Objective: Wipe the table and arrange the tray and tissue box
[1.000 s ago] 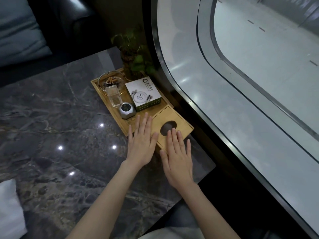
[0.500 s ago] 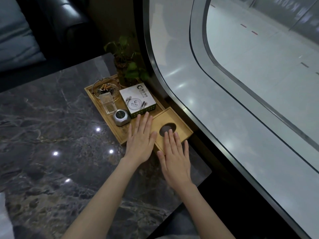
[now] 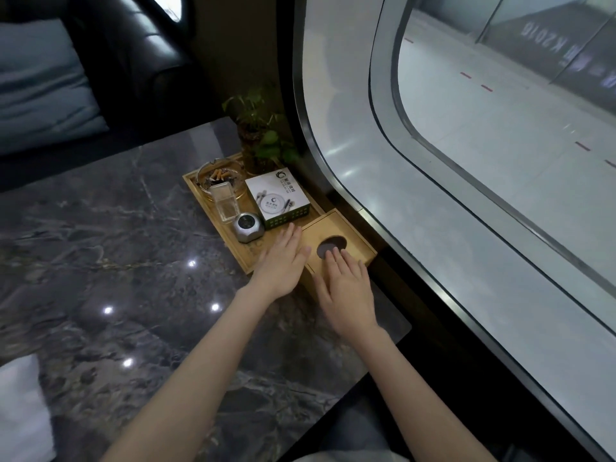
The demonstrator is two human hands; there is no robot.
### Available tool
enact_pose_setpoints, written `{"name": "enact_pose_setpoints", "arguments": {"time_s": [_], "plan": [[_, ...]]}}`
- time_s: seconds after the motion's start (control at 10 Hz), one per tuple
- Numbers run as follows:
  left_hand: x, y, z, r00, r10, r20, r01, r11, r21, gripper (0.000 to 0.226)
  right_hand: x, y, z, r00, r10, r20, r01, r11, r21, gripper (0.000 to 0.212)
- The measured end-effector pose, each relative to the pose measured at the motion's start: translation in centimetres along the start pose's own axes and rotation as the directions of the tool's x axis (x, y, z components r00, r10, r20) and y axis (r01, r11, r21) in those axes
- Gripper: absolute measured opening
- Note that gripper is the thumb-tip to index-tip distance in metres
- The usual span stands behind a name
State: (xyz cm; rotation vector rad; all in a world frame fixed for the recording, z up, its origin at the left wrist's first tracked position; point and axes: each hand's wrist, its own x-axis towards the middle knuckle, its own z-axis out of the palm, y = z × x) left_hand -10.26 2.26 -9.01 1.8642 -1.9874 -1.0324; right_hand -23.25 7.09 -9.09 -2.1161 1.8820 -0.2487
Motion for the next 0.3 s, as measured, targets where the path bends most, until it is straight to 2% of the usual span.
{"name": "enact_pose_setpoints", "arguments": {"time_s": [0.1,0.2,0.3], "plan": [[-2.2,0.1,-2.2,0.998,-0.039,-0.046,0.028,0.977,-0.213,0.048,0.6,-1.9,-1.6,1.0,0.007,0.014,-0.01,0.973,0.231,0.046],[-4.4,-0.4,-5.4,0.989,-0.092,-0.114,0.053,0.949,-0.311,0.041,1.6,-4.9,-3.7,0.998,-0.057,0.034,0.036,0.895,0.445,0.037],[-6.3,-1.5,-8.8,0.958,-0.113,-0.262,0.014,0.935,-0.354,0.036,2.3,-8.2,-5.3,0.982,-0.179,0.061,0.104,0.78,0.617,0.027]]}}
